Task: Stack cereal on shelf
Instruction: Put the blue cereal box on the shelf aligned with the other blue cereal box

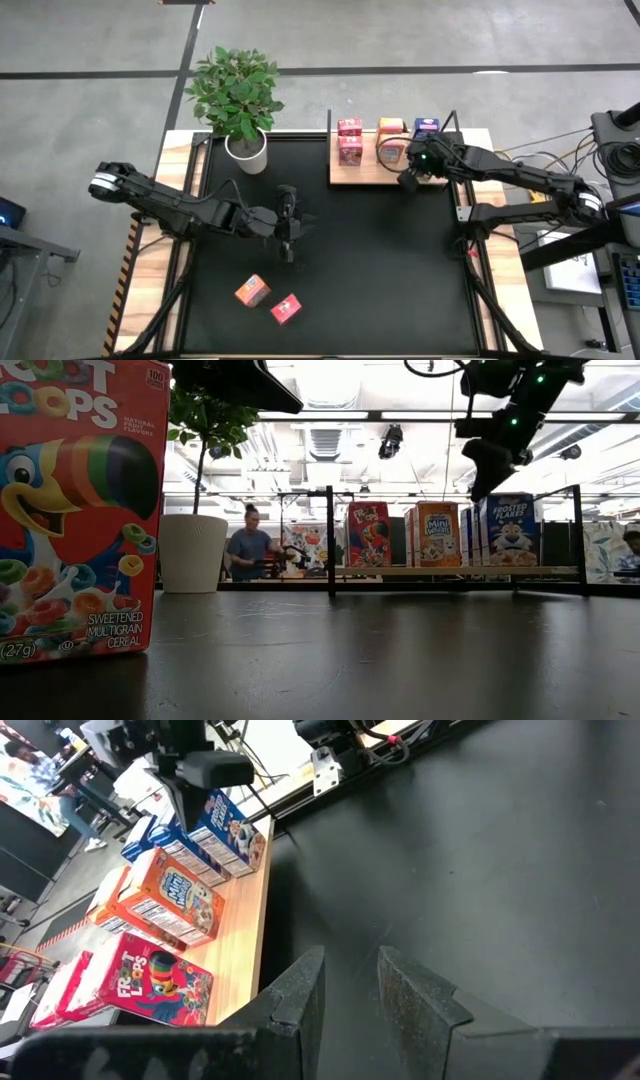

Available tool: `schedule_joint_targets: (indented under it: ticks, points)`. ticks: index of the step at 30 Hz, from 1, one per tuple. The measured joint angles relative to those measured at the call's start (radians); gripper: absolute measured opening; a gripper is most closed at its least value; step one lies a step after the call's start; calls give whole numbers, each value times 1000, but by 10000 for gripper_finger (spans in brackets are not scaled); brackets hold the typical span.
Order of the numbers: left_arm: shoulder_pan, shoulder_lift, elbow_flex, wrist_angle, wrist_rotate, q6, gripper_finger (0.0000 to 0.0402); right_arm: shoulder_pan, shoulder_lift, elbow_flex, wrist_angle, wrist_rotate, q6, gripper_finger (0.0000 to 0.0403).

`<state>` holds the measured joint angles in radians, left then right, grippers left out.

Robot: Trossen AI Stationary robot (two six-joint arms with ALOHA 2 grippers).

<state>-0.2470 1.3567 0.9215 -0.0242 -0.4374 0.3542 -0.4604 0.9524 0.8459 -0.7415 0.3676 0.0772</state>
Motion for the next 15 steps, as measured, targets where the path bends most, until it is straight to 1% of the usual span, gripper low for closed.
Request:
schedule_joint_targets:
  ticks: [7,15]
  points:
    - [0,0,0,0,0,0,80,-1,-9,0,-45,0,12,8]
    - [0,0,0,0,0,0,80,-1,-28,4,-45,-1,16,9]
